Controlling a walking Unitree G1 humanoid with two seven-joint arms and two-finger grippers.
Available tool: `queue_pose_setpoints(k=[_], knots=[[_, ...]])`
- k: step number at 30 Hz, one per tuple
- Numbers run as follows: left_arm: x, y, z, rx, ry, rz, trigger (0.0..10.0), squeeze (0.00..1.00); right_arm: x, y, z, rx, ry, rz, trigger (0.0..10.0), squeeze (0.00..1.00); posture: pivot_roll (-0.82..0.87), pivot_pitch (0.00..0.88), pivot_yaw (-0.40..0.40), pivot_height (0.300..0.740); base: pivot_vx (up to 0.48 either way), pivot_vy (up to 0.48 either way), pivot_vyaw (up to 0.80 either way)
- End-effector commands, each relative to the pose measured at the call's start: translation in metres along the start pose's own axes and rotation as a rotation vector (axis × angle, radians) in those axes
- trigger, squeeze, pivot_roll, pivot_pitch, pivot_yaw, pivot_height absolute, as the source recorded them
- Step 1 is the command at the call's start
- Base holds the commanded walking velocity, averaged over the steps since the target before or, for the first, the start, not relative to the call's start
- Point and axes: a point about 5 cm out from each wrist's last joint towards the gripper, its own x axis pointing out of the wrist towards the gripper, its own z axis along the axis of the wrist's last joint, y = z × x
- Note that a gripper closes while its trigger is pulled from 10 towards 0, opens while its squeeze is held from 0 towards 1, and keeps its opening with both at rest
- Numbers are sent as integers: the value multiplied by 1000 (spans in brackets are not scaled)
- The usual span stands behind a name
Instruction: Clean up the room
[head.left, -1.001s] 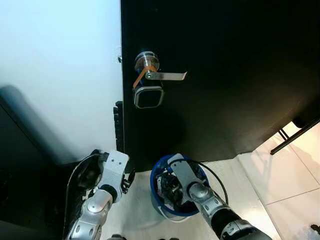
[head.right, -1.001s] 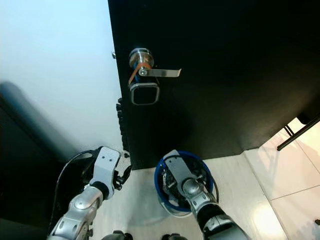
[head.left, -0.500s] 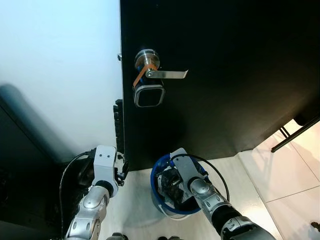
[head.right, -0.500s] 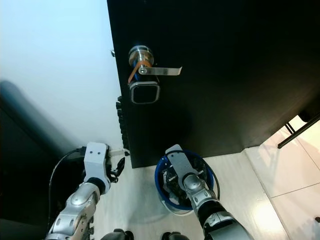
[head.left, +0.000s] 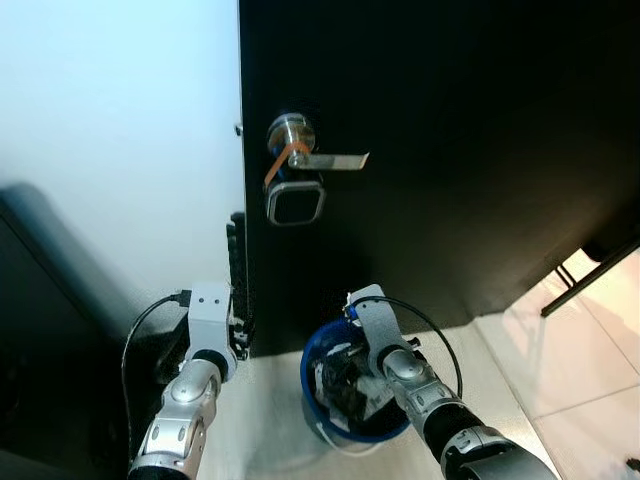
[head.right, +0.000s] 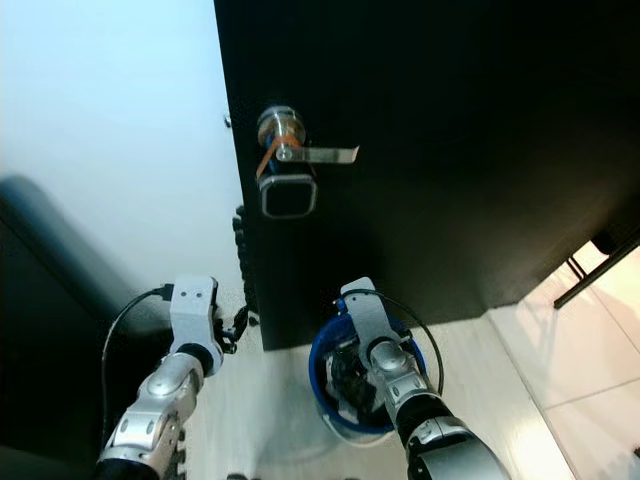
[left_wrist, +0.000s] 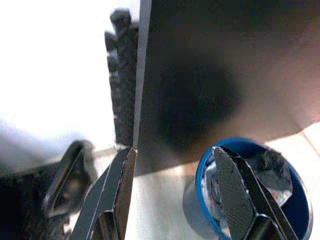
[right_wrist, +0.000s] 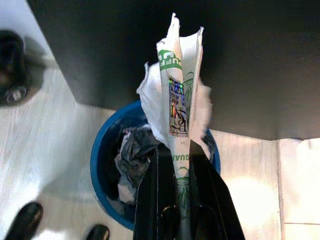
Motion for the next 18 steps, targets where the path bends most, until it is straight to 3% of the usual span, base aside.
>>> queue_pose_setpoints(k=[1, 7, 18], knots=[[-2, 1, -9, -20, 30, 15, 10000, 0, -3, 0, -10, 41, 15, -12, 10000, 0, 74, 52, -84, 740, 0, 0, 0], [-1, 1, -10, -33, 30, 23, 10000, 0, -3, 2, -12, 36, 18, -2, 10000, 0, 74, 54, -85, 740, 0, 0, 0], [1, 0, -9, -41, 22, 19, 10000, 0, -2, 3, -10, 30, 13, 4, 10000, 0, 66, 58, -93, 740, 0, -356, 0]])
